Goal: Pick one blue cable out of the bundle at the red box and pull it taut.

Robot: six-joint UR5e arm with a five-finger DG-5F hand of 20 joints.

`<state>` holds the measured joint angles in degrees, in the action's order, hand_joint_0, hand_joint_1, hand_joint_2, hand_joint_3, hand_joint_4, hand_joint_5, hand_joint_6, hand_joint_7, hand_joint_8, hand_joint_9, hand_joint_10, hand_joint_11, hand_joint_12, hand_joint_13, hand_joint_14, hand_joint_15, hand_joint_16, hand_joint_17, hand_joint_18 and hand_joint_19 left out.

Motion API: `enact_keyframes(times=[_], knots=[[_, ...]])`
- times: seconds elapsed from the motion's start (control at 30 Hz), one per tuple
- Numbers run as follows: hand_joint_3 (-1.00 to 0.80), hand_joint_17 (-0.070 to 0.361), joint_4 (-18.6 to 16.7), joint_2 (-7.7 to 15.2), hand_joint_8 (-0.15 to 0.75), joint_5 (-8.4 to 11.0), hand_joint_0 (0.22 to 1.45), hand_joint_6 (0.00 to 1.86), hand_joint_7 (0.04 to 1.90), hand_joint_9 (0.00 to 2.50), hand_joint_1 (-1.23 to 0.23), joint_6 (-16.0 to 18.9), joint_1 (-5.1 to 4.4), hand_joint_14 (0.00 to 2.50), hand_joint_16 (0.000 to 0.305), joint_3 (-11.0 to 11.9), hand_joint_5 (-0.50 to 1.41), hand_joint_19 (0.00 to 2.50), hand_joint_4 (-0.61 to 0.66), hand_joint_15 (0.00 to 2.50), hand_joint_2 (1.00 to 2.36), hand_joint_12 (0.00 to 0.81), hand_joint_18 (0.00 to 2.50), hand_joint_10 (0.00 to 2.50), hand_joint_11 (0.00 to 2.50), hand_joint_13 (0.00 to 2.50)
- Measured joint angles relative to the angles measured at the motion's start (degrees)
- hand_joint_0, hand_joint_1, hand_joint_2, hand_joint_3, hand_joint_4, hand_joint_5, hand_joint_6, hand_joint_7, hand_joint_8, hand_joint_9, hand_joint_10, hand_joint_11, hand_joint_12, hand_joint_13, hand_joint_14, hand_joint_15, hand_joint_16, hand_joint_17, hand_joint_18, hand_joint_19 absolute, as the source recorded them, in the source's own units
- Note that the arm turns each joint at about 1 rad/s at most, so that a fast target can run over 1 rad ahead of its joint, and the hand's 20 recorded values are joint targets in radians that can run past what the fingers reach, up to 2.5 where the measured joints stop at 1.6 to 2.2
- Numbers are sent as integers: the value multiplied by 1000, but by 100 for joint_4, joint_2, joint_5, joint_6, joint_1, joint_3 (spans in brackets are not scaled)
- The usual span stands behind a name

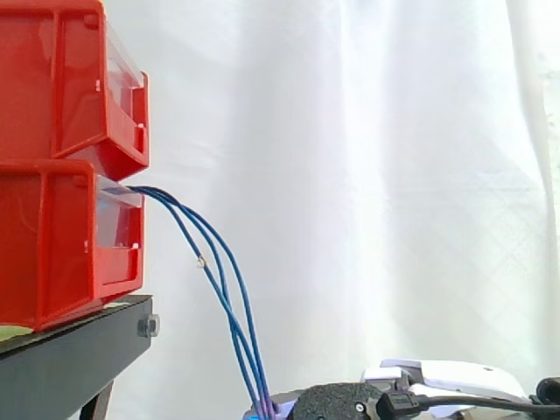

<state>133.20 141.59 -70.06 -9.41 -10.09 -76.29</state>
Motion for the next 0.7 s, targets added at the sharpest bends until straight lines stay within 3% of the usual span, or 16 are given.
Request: enact_keyframes(times=[0.13,0.43,0.53,0.7], knots=[[-436,138,-4,0,317,1,582,665,1001,537,-715,0,8,0,61,0,-138,171,281,41,1004,385,351,2,101,257],[-310,137,-5,0,325,-4,622,666,1091,569,-698,105,34,0,61,2,-127,163,224,38,1014,382,371,2,104,280],[-214,137,8,0,322,-9,628,791,911,582,-719,184,47,2,61,3,-168,166,221,46,1018,383,391,4,155,296],[-89,141,21,-1,330,-39,611,864,865,606,-721,267,58,2,63,7,-178,173,239,58,1021,393,423,4,187,317]])
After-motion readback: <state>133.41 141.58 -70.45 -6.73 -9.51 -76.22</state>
